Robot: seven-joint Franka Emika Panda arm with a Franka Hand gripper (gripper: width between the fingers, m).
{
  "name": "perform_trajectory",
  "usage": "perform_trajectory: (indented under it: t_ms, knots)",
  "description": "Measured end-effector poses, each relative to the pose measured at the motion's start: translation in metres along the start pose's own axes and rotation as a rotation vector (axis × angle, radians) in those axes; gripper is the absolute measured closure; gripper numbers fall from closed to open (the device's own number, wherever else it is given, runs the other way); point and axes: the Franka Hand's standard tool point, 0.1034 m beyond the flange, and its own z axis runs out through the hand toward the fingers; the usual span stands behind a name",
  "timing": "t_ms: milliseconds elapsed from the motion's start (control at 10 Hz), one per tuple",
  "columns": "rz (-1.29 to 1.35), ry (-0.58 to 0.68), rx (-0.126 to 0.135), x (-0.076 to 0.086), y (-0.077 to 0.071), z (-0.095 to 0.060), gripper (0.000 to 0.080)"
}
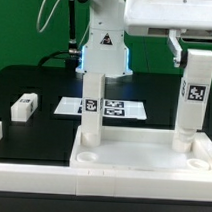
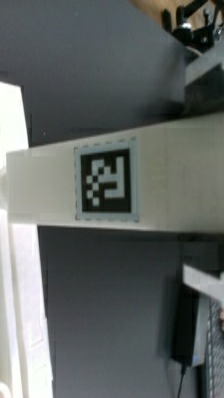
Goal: Assemble desk
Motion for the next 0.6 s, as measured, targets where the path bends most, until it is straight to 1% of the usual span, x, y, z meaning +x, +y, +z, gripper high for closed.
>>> perform_trajectory:
  t_ms: [200, 300, 600]
  knots:
    - [-0.004, -0.005, 0.004, -0.018, -0.012, 0.013, 0.0511]
    - [-0.007, -0.018, 0.001, -0.028, -0.018, 0.019, 0.0511]
    - [0.001, 0.036, 0.010, -0.027, -0.026, 0.021, 0.0511]
